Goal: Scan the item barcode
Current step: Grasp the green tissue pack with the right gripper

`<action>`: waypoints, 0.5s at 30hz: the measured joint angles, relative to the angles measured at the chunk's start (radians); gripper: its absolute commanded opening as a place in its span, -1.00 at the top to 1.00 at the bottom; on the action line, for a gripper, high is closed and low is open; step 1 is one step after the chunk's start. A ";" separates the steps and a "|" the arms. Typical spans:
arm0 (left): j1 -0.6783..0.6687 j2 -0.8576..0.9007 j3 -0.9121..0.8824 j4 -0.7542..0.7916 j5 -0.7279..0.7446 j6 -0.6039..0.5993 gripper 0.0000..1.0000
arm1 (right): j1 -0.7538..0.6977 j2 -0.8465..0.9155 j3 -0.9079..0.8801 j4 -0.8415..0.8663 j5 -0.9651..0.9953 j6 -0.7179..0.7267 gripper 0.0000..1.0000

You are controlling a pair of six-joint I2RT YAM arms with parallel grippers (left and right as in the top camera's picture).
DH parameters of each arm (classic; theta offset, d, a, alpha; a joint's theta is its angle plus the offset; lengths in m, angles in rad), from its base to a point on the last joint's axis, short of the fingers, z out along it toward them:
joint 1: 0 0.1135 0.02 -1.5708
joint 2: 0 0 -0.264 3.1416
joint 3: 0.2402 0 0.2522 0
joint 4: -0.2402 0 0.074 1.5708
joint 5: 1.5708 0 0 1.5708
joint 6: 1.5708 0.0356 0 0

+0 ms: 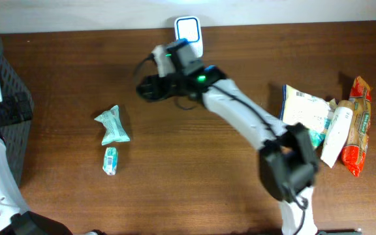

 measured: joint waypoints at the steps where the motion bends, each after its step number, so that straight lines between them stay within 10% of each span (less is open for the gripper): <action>1: 0.000 0.000 0.000 0.000 0.000 0.000 -0.98 | 0.037 0.070 0.073 -0.022 -0.008 0.000 -0.47; 7: 0.000 0.000 0.000 0.000 0.000 0.000 -0.98 | 0.200 0.255 0.127 -0.002 0.045 0.001 -0.45; 15: 0.000 0.000 0.000 0.000 0.000 0.000 -0.98 | 0.243 0.291 0.128 0.035 0.175 0.001 0.31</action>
